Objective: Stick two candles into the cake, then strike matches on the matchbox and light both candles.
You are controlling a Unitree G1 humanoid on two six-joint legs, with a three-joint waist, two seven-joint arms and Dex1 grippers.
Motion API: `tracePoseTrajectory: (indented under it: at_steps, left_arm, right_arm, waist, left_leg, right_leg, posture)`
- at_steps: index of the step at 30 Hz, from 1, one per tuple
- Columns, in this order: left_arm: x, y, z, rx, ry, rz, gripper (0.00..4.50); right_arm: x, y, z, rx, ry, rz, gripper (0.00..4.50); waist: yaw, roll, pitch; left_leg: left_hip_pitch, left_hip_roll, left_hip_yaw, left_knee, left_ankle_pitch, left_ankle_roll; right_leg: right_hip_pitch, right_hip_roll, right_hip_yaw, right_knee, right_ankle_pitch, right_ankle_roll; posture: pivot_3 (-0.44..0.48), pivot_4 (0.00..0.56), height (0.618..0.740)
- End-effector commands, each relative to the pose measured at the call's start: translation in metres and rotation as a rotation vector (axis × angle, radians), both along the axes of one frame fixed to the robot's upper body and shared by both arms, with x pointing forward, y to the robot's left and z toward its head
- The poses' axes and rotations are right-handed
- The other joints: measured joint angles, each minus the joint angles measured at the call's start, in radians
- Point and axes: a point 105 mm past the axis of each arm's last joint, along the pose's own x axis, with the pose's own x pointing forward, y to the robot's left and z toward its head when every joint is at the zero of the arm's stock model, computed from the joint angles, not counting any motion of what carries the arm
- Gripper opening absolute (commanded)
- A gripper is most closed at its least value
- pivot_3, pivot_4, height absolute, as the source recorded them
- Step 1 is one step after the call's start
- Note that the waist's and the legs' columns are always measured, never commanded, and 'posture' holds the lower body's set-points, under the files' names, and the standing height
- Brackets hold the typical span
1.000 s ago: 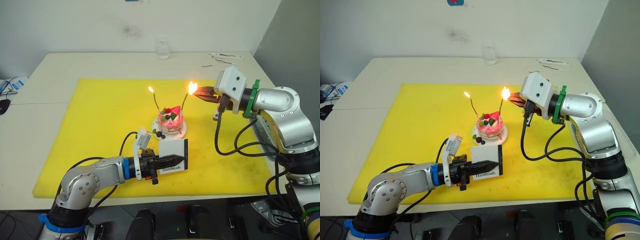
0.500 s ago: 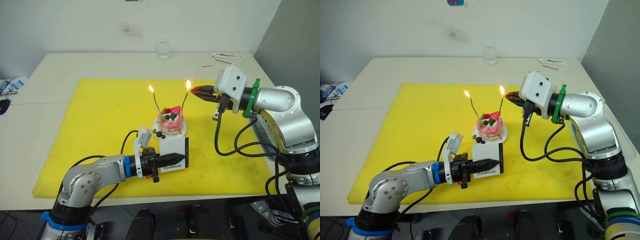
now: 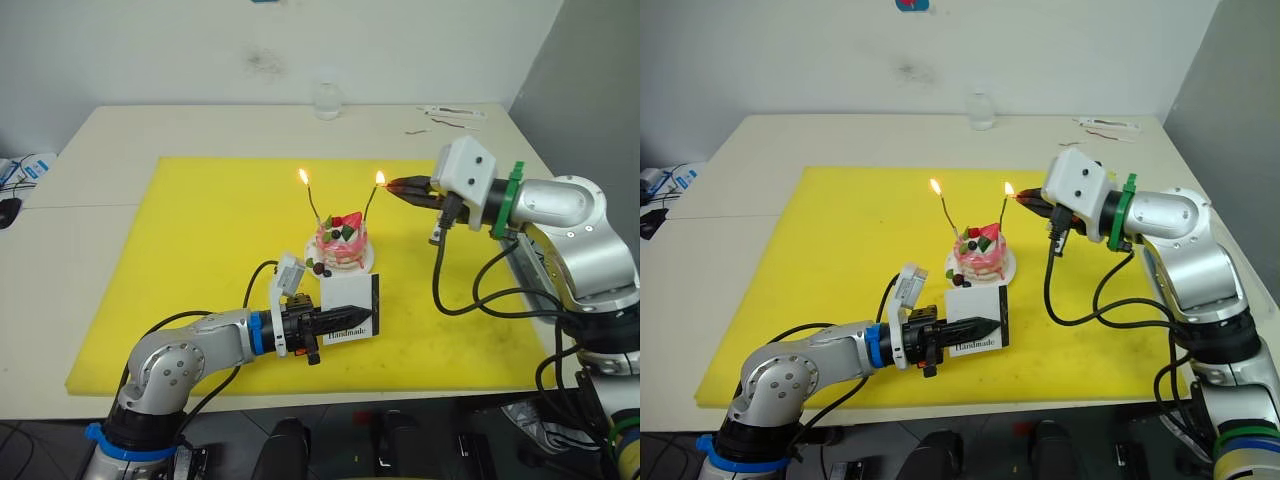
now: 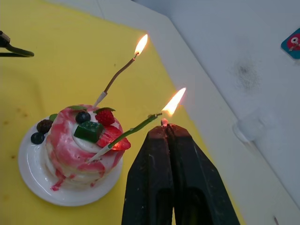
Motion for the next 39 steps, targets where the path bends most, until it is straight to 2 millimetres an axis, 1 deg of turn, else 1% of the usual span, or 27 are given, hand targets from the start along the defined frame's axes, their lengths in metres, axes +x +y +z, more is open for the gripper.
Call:
tracePoseTrajectory:
  at_steps: [1,4,5,7,9,10,11,12,14,15,17,19,20,21,23,29,31,32,33,34,36,37,39]
  left_arm:
    - [-0.002,-0.004,0.005,-0.021,-0.019,-0.029,0.00]
    - [-0.003,-0.004,0.005,-0.022,-0.018,-0.035,0.00]
    - [-0.003,-0.005,0.005,-0.023,-0.019,-0.039,0.00]
    - [-0.003,-0.005,0.005,-0.024,-0.020,-0.044,0.00]
    - [-0.004,-0.008,0.004,-0.029,-0.017,-0.052,0.00]
    - [-0.005,-0.009,0.004,-0.031,-0.016,-0.055,0.00]
    - [-0.005,-0.010,0.004,-0.032,-0.016,-0.057,0.00]
    - [-0.006,-0.010,0.003,-0.033,-0.015,-0.060,0.00]
    - [-0.006,-0.011,0.003,-0.036,-0.012,-0.066,0.00]
    - [-0.007,-0.012,0.003,-0.037,-0.011,-0.069,0.00]
    - [-0.007,-0.012,0.003,-0.036,-0.010,-0.073,0.00]
    - [-0.006,-0.013,0.003,-0.034,-0.011,-0.075,0.00]
    - [-0.006,-0.013,0.003,-0.033,-0.012,-0.077,0.00]
    - [-0.006,-0.013,0.003,-0.032,-0.012,-0.078,0.00]
    - [-0.006,-0.013,0.003,-0.031,-0.013,-0.079,0.00]
    - [-0.007,-0.011,0.000,-0.020,-0.005,-0.065,0.00]
    - [-0.006,-0.010,-0.004,-0.004,0.004,-0.047,0.00]
    - [-0.005,-0.009,-0.008,0.020,0.009,-0.030,0.00]
    - [-0.002,-0.008,-0.015,0.054,0.015,-0.005,0.00]
    - [0.000,-0.006,-0.021,0.078,0.024,0.018,0.00]
    - [0.002,-0.005,-0.024,0.070,0.043,0.038,0.00]
    - [0.003,-0.004,-0.025,0.068,0.057,0.049,0.00]
    - [0.007,-0.002,-0.033,0.092,0.098,0.078,0.00]
  right_arm:
    - [-0.011,-0.021,0.010,0.014,-0.032,-0.054,0.03]
    - [-0.012,-0.037,0.006,0.022,-0.019,-0.126,0.03]
    - [-0.010,-0.054,0.002,0.049,-0.010,-0.205,0.03]
    - [-0.008,-0.079,-0.003,0.080,-0.003,-0.320,0.03]
    - [-0.003,-0.124,-0.010,0.159,-0.020,-0.536,0.03]
    - [-0.003,-0.141,-0.014,0.182,-0.028,-0.615,0.03]
    - [-0.004,-0.150,-0.016,0.195,-0.034,-0.660,0.03]
    - [-0.005,-0.168,-0.022,0.223,-0.030,-0.760,0.03]
    - [-0.011,-0.204,-0.039,0.274,0.016,-0.962,0.03]
    - [-0.014,-0.214,-0.047,0.284,0.046,-1.023,0.03]
    - [-0.018,-0.224,-0.061,0.281,0.107,-1.090,0.03]
    - [-0.020,-0.231,-0.069,0.280,0.139,-1.132,0.03]
    - [-0.020,-0.232,-0.070,0.285,0.144,-1.136,0.33]
    - [-0.019,-0.232,-0.070,0.286,0.147,-1.133,0.43]
    - [-0.018,-0.233,-0.067,0.282,0.125,-1.137,0.91]
    - [-0.017,-0.234,-0.056,0.279,0.043,-1.136,3.10]
    - [-0.014,-0.229,-0.044,0.268,-0.023,-1.104,3.79]
    - [-0.011,-0.218,-0.035,0.266,-0.064,-1.047,4.15]
    - [-0.006,-0.200,-0.029,0.273,-0.082,-0.957,4.47]
    - [-0.003,-0.179,-0.026,0.285,-0.070,-0.853,4.47]
    - [-0.005,-0.136,-0.036,0.257,0.021,-0.629,4.47]
    - [-0.011,-0.115,-0.042,0.232,0.067,-0.509,4.47]
    - [-0.026,-0.082,-0.052,0.231,0.169,-0.323,4.47]
  waist:
    - [0.004,0.000,0.000]
    - [0.007,0.000,0.000]
    - [0.007,0.000,0.000]
    - [0.009,0.000,0.000]
    - [0.012,0.000,0.000]
    - [0.013,0.000,0.000]
    - [0.013,0.000,0.000]
    - [0.013,0.000,0.000]
    - [0.012,0.001,-0.001]
    - [0.012,0.002,-0.001]
    - [0.010,0.003,-0.002]
    - [0.004,0.005,-0.003]
    - [0.003,0.006,-0.004]
    - [0.002,0.007,-0.004]
    - [0.002,0.007,-0.004]
    - [0.003,0.007,-0.004]
    - [0.002,0.008,-0.005]
    - [0.002,0.008,-0.005]
    - [-0.001,0.008,-0.004]
    - [-0.004,0.008,-0.004]
    - [-0.012,0.008,-0.005]
    - [-0.013,0.007,-0.005]
    - [-0.014,0.008,-0.005]
  left_leg:
    - [0.000,0.000,0.000,0.000,0.000,0.000]
    - [0.000,0.000,0.000,0.000,0.000,0.000]
    - [0.000,0.000,0.000,0.000,0.000,0.000]
    - [0.000,0.000,0.000,0.000,0.000,0.000]
    - [0.000,0.000,0.000,0.001,0.000,0.000]
    - [0.000,0.000,0.000,0.001,0.000,0.000]
    - [0.000,0.000,0.000,0.002,0.000,0.000]
    - [0.000,-0.001,0.001,0.002,0.000,0.000]
    - [0.001,0.000,0.001,0.002,0.000,0.000]
    - [0.001,0.000,0.001,0.002,0.000,0.000]
    - [0.001,0.000,0.001,0.002,0.000,0.000]
    - [0.002,0.000,0.002,0.002,0.000,0.001]
    - [0.002,0.000,0.003,0.002,0.000,0.001]
    - [0.003,0.000,0.003,0.002,0.000,0.001]
    - [0.003,0.000,0.003,0.002,0.001,0.002]
    - [0.004,0.000,0.003,0.003,0.002,0.003]
    - [0.004,0.000,0.003,0.003,0.002,0.003]
    - [0.004,0.000,0.003,0.003,0.002,0.003]
    - [0.004,0.000,0.003,0.003,0.002,0.003]
    - [0.004,0.000,0.004,0.003,0.002,0.003]
    - [0.005,0.000,0.003,0.003,0.002,0.003]
    - [0.005,0.000,0.003,0.002,0.002,0.003]
    - [0.005,0.000,0.001,0.002,0.002,0.003]
  right_leg:
    - [0.000,0.000,0.000,0.000,0.000,0.000]
    - [0.000,0.000,0.000,0.000,0.000,0.000]
    - [0.000,0.000,0.000,0.000,0.000,0.000]
    - [0.000,0.000,0.000,0.000,0.000,0.000]
    - [0.001,0.000,0.000,0.000,-0.001,-0.002]
    - [0.001,0.000,0.000,0.000,-0.002,-0.004]
    - [0.001,0.000,0.000,0.000,-0.003,-0.004]
    - [0.001,0.000,0.001,0.000,-0.003,-0.005]
    - [0.001,0.000,0.001,0.001,-0.003,-0.005]
    - [0.001,0.000,0.001,0.001,-0.003,-0.005]
    - [0.001,0.000,0.001,0.002,-0.003,-0.005]
    - [0.001,0.000,0.002,0.003,-0.003,-0.006]
    - [0.001,0.000,0.002,0.004,-0.003,-0.006]
    - [0.001,0.000,0.003,0.004,-0.003,-0.006]
    - [0.001,0.000,0.003,0.005,-0.003,-0.006]
    - [0.001,0.000,0.003,0.008,-0.003,-0.006]
    - [0.001,0.000,0.003,0.008,-0.004,-0.006]
    - [0.001,0.000,0.003,0.008,-0.004,-0.006]
    - [0.001,0.000,0.003,0.008,-0.004,-0.006]
    - [0.001,0.000,0.003,0.008,-0.004,-0.006]
    - [0.001,0.000,0.003,0.009,-0.004,-0.006]
    - [0.001,0.000,0.003,0.010,-0.004,-0.006]
    - [0.001,0.000,0.001,0.010,-0.004,-0.006]
  posture:
    - [0.000,0.150,0.740]
    - [0.000,0.150,0.740]
    - [0.000,0.150,0.740]
    - [0.000,0.150,0.740]
    - [0.000,0.150,0.740]
    - [0.000,0.150,0.740]
    - [0.000,0.150,0.740]
    - [0.000,0.150,0.740]
    - [0.000,0.150,0.740]
    - [0.000,0.150,0.740]
    - [0.000,0.150,0.740]
    - [0.000,0.150,0.740]
    - [0.000,0.150,0.740]
    - [0.000,0.150,0.740]
    - [0.000,0.150,0.740]
    - [0.000,0.150,0.740]
    - [0.000,0.150,0.740]
    - [0.000,0.150,0.740]
    - [0.000,0.150,0.740]
    - [0.000,0.150,0.740]
    - [0.000,0.150,0.740]
    - [0.000,0.150,0.740]
    - [0.000,0.150,0.740]
